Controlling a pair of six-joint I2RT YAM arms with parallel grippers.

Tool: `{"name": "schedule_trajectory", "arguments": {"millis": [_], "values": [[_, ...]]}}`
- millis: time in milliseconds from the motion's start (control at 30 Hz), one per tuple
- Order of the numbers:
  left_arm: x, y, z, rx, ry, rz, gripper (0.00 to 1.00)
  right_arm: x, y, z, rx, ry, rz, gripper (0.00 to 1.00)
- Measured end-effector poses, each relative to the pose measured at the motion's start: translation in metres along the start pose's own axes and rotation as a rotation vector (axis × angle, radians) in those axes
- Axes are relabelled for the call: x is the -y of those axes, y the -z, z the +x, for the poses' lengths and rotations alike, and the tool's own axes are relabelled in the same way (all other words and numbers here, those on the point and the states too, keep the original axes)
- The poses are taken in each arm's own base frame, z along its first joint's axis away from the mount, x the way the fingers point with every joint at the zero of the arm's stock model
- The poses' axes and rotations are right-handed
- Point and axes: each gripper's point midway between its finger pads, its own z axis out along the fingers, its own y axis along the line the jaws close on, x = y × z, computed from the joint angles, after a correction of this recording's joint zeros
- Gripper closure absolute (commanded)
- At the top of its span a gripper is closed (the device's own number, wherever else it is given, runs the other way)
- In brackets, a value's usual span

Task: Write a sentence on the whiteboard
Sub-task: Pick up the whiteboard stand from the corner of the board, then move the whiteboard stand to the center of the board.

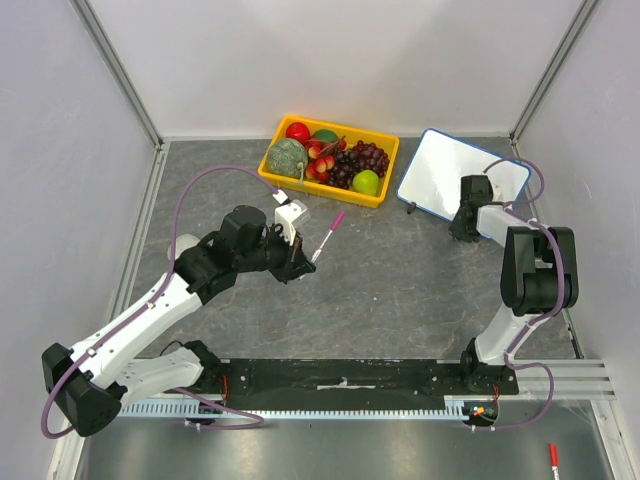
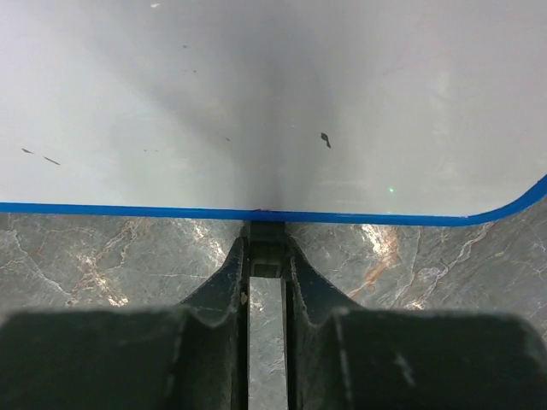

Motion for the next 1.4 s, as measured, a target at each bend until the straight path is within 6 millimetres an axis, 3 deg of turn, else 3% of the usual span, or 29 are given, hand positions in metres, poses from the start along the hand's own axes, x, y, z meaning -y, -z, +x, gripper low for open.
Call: {"name": "schedule_trajectory", "arguments": {"millis": [233,500,633,933,1133,1400], "values": [[0.0,0.0,0.0,0.0,0.0,0.0,0.98,0.003,0.001,0.004,0.02,0.017,-0.009,1.0],[0.002,0.001,0.0,0.0,-0.001,0.012,0.98,0.022,0.011,0.018,0.018,0.008,-0.028,1.0],[0.005,0.002,-0.001,0.005,-0.003,0.024,0.98,0.033,0.018,0.029,0.006,0.006,-0.029,1.0],[0.008,0.007,-0.004,0.023,-0.011,0.03,0.98,0.038,0.041,0.064,-0.069,0.028,-0.094,1.0],[0.008,0.007,-0.004,0.024,-0.01,0.03,0.98,0.031,0.055,0.088,-0.105,0.076,-0.135,1.0],[0.006,0.003,-0.001,0.007,-0.003,0.026,0.98,-0.007,0.072,0.119,-0.118,0.19,-0.216,1.0]]}}
